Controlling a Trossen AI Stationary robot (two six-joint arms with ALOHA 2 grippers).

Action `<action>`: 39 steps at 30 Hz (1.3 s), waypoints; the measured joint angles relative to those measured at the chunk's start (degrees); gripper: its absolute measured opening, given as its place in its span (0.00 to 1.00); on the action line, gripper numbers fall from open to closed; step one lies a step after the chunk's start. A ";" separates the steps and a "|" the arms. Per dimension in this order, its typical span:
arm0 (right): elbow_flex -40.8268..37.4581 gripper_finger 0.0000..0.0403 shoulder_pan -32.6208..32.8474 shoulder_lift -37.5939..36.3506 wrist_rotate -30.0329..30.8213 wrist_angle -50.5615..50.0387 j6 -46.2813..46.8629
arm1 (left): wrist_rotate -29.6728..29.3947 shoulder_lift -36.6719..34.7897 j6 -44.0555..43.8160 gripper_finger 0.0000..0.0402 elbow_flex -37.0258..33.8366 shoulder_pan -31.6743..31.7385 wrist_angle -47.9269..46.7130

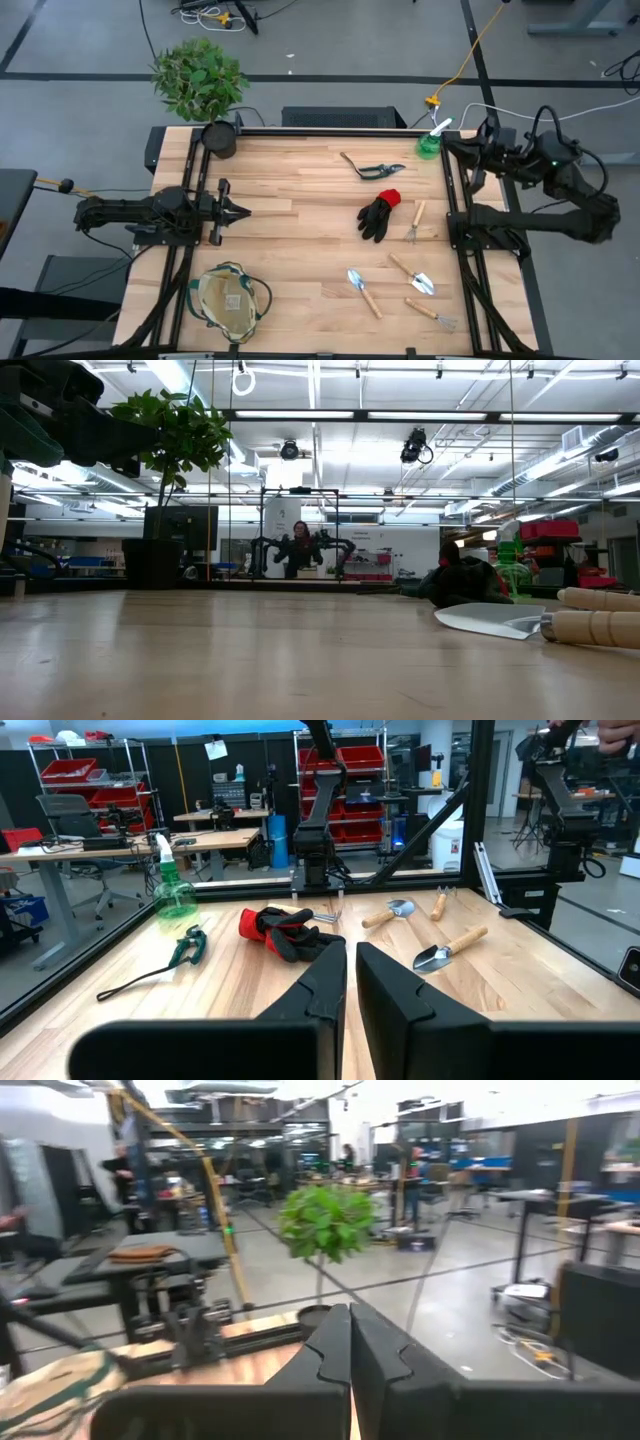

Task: Pick & Place Garden tools in Gardening bag
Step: Put the spray bottle into the gardening bag

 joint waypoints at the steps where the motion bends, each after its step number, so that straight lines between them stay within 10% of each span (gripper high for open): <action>1: 0.00 0.00 -1.11 0.05 0.00 0.00 -0.02 | 0.01 0.01 0.00 0.08 0.00 0.00 0.00; 39: -0.02 0.01 -31.62 12.02 -0.07 -0.59 -3.93 | -0.01 0.00 0.00 0.08 -0.01 0.00 0.00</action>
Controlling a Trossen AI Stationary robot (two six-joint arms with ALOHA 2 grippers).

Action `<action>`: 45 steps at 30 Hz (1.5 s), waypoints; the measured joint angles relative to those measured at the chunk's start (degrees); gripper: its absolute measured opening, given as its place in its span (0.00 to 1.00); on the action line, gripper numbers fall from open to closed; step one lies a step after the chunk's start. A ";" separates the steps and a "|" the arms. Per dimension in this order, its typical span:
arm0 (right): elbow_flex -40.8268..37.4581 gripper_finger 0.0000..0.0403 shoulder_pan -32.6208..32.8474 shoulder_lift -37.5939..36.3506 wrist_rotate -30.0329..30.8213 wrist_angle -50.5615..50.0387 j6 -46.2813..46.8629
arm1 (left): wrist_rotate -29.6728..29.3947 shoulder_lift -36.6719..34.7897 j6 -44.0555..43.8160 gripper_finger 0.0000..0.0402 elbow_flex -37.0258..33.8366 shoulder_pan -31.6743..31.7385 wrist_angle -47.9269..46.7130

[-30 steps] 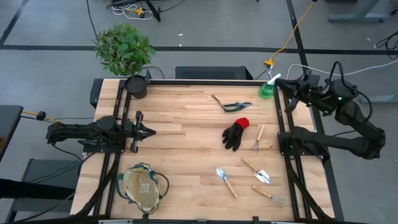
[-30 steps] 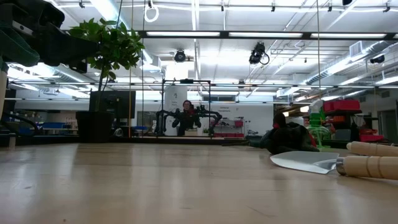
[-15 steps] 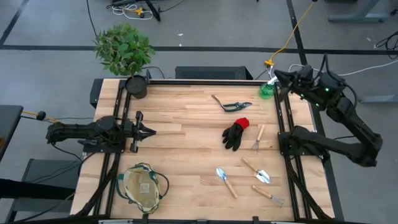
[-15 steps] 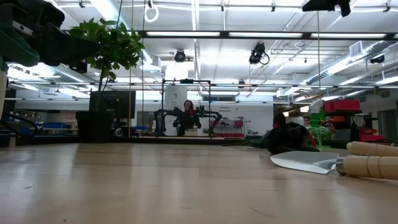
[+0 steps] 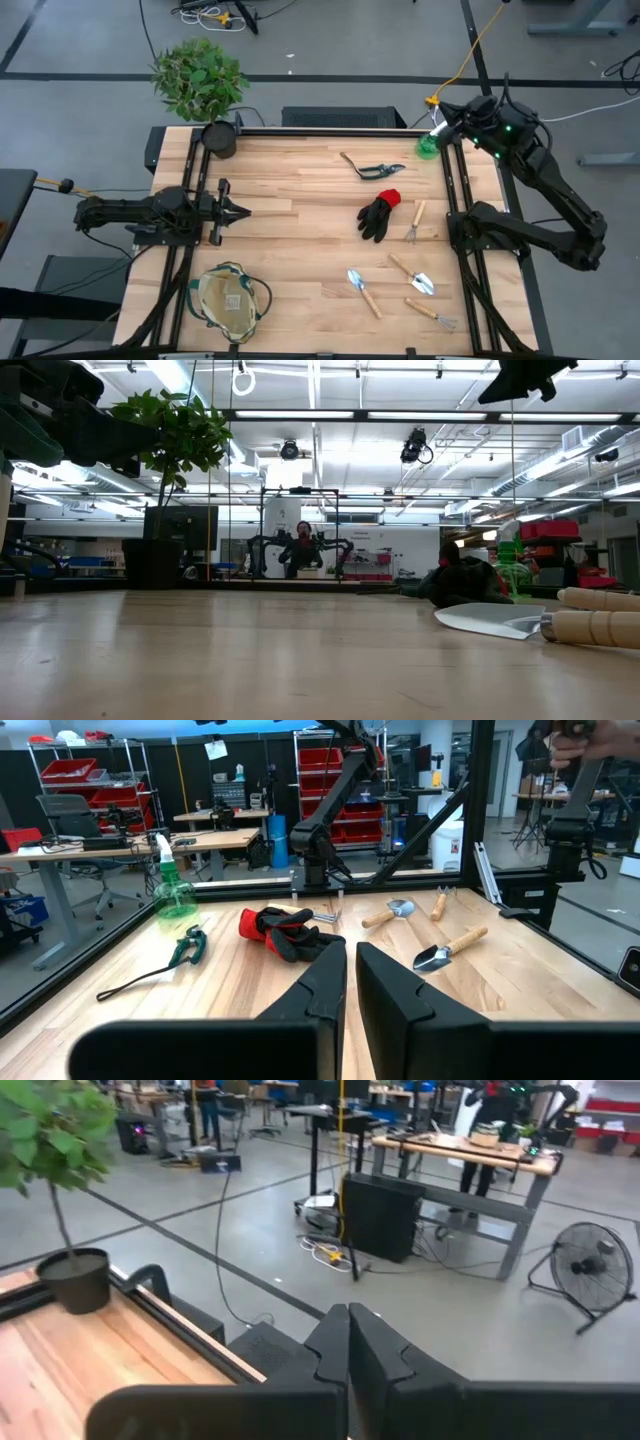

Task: Pick & Place Garden tools in Gardening bag
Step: Put the spray bottle into the gardening bag

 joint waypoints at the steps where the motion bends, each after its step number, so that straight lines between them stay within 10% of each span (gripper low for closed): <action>1: 0.00 0.01 -0.27 0.20 -0.01 -0.04 0.00 | 0.00 -0.01 0.00 0.08 0.00 -0.01 0.00; 26: 0.24 0.12 -7.45 9.94 0.01 -0.03 17.48 | 0.00 0.00 0.00 0.08 0.01 0.00 0.00; 45: 17.25 0.40 -12.14 23.91 6.01 -13.26 28.81 | 0.00 0.00 0.00 0.08 0.01 0.01 0.00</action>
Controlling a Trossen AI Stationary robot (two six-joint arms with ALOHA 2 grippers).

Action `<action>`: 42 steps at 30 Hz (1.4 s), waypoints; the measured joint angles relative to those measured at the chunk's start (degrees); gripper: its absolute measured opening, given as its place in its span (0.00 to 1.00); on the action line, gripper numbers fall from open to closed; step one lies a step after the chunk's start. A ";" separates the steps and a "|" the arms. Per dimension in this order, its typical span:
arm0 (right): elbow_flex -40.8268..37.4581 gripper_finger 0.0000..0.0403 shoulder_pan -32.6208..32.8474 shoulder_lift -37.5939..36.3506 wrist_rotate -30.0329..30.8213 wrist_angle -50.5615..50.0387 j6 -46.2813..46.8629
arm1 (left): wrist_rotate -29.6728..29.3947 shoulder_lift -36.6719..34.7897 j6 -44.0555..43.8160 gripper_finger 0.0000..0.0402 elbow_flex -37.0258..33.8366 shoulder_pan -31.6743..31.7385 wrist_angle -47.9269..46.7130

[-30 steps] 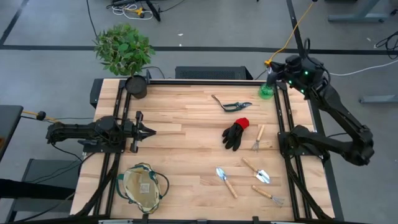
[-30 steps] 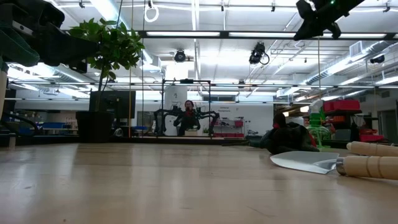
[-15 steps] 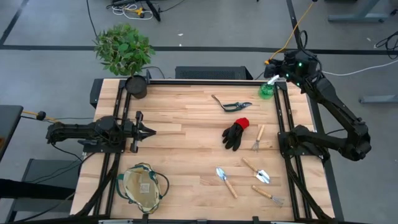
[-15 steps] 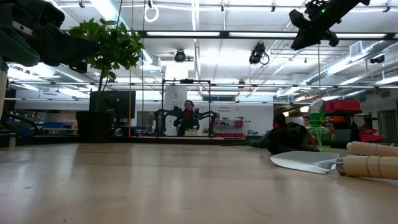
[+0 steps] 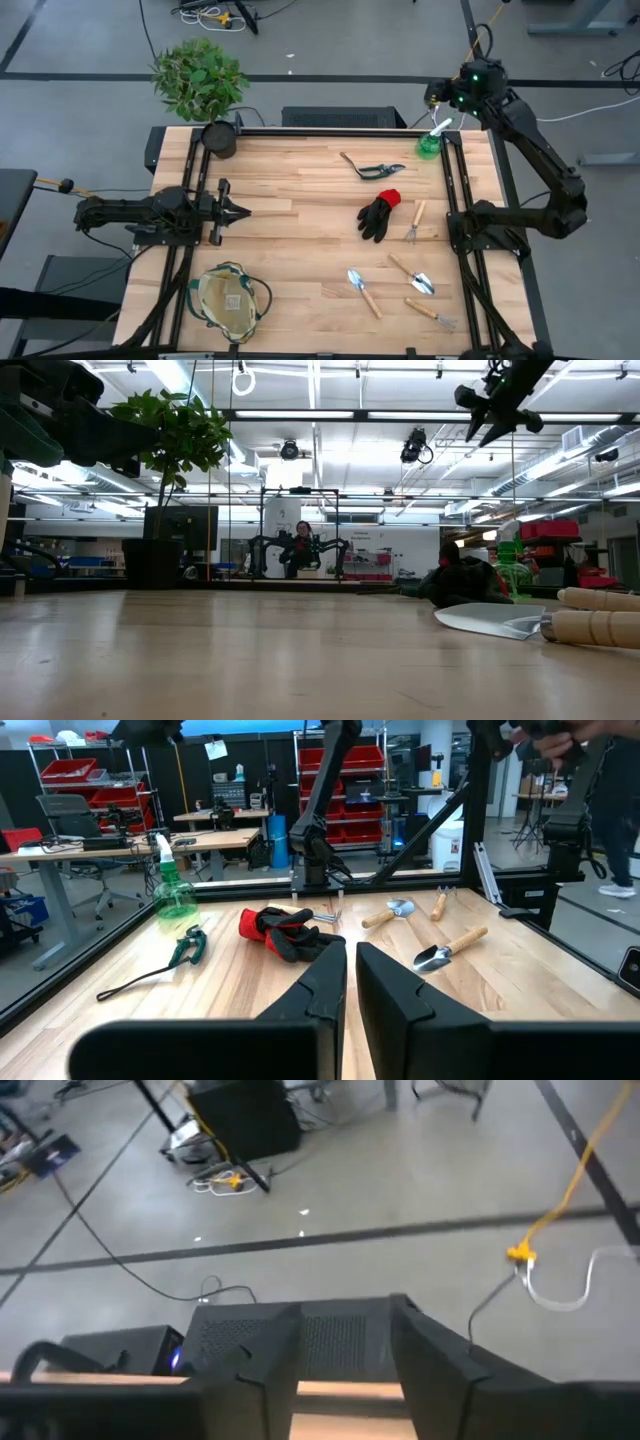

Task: Pick & Place Garden tools in Gardening bag
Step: Put the spray bottle into the gardening bag

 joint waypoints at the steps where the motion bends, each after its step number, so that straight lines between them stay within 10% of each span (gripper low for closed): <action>1: 0.00 0.41 -0.21 0.38 -0.05 -0.19 1.26 | 0.00 -0.01 0.00 0.08 0.01 -0.02 0.00; 20: 0.02 0.73 -0.91 3.98 -2.56 -10.36 15.55 | 0.02 0.01 -0.01 0.08 0.00 -0.02 0.01; 42: -1.39 0.75 2.88 -0.65 -3.44 -16.16 8.92 | 0.01 0.01 0.00 0.08 0.01 -0.01 0.00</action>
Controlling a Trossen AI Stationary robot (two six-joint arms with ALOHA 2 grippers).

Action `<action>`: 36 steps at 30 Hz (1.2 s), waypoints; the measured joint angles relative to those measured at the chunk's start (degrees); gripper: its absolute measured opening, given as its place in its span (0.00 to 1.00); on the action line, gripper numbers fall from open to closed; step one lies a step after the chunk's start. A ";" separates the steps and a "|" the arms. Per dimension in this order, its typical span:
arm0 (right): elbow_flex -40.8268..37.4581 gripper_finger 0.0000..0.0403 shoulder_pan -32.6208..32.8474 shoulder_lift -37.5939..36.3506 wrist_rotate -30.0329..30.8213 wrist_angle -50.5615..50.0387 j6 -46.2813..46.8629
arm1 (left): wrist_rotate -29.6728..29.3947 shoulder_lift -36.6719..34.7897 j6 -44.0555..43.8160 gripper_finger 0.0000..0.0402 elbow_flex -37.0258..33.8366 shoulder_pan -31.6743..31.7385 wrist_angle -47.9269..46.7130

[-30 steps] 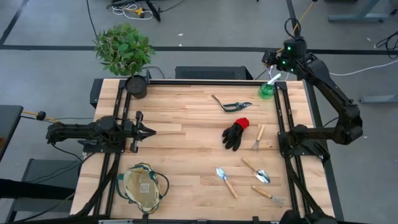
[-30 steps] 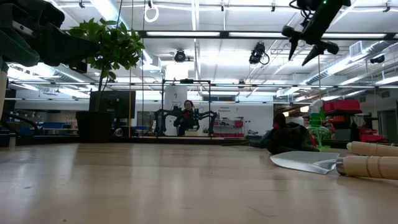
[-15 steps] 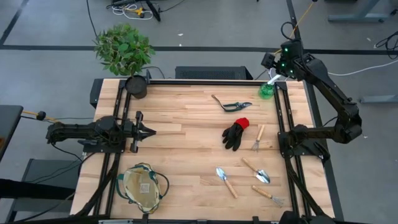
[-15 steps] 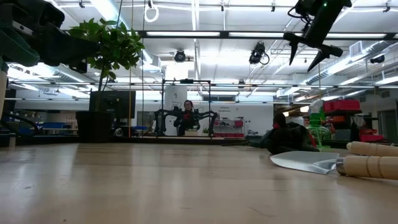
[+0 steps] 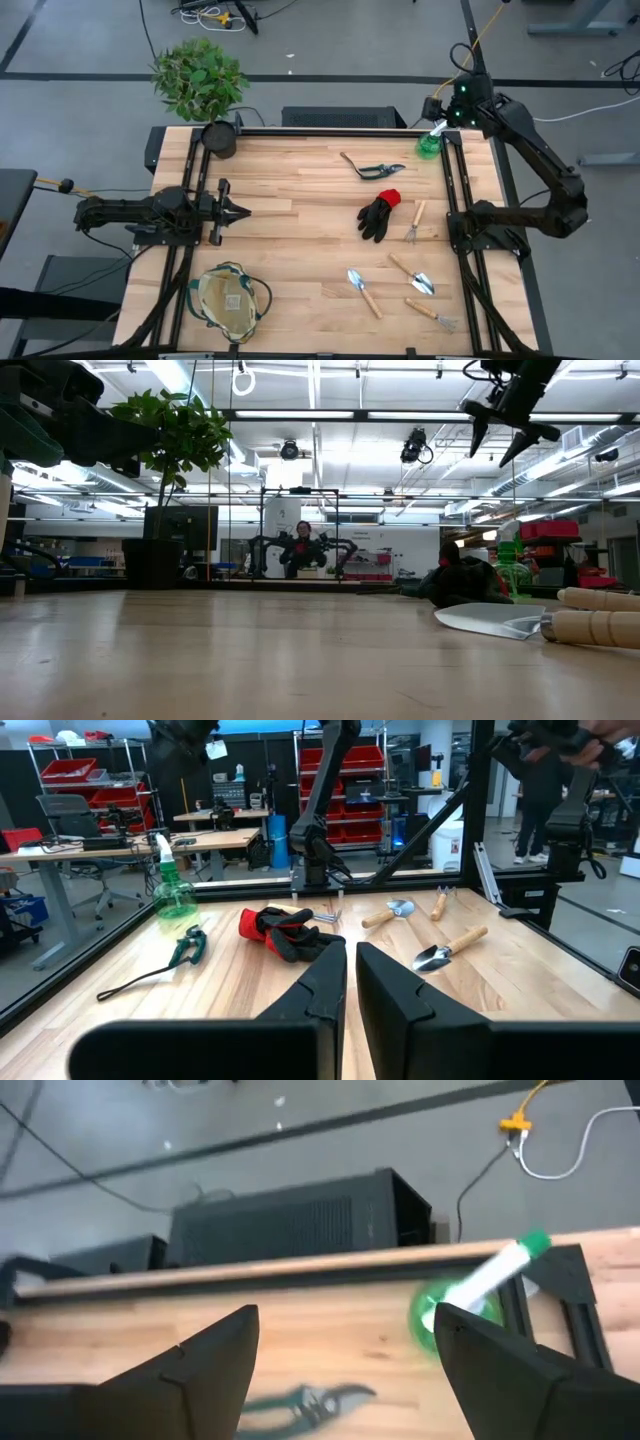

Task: Pick & Place Garden tools in Gardening bag
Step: Put the spray bottle into the gardening bag

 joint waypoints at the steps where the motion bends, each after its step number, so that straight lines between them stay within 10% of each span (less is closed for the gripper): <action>1: -1.21 0.75 0.34 -0.63 0.01 -0.05 -0.36 | 0.02 -0.02 0.00 0.08 -0.02 0.01 0.00; 36: -33.89 0.75 7.29 -10.71 16.13 13.55 -11.82 | 0.02 -0.01 0.00 0.08 -0.01 0.01 -0.01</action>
